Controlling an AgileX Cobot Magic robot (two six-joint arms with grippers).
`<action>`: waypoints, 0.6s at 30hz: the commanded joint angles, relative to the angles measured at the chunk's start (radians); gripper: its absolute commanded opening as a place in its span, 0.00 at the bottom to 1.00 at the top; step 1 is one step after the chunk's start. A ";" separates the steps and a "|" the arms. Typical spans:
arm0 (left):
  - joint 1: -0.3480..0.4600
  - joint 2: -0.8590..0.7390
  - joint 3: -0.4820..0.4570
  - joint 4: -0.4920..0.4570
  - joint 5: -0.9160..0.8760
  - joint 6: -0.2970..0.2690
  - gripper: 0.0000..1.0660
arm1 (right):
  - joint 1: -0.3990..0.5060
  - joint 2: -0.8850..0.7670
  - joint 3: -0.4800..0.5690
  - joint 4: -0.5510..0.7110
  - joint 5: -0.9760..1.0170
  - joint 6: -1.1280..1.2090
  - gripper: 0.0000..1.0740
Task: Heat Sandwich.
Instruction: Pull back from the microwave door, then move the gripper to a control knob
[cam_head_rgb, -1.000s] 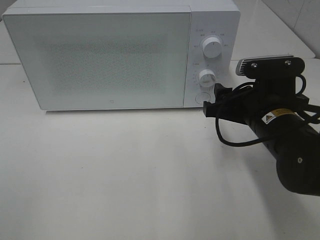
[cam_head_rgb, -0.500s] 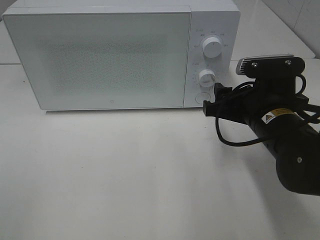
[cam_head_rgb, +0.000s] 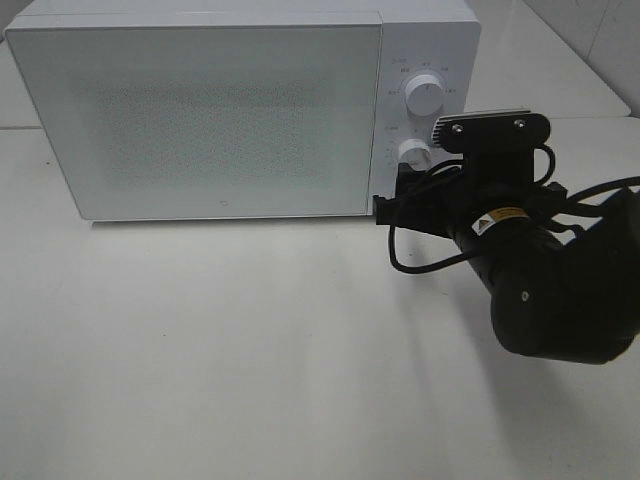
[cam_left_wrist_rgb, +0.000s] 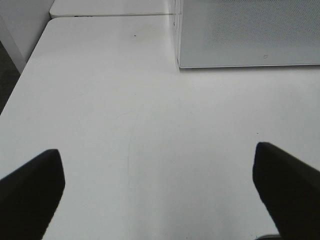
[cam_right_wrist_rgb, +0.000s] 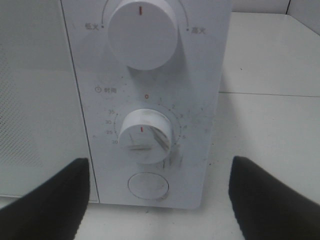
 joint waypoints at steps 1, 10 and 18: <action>-0.008 -0.026 0.003 -0.006 -0.011 -0.003 0.91 | -0.002 0.027 -0.047 -0.025 0.002 0.001 0.69; -0.008 -0.026 0.003 -0.006 -0.011 -0.003 0.91 | -0.035 0.108 -0.142 -0.046 0.021 0.001 0.69; -0.008 -0.026 0.003 -0.006 -0.011 -0.003 0.91 | -0.072 0.162 -0.202 -0.058 0.028 0.017 0.69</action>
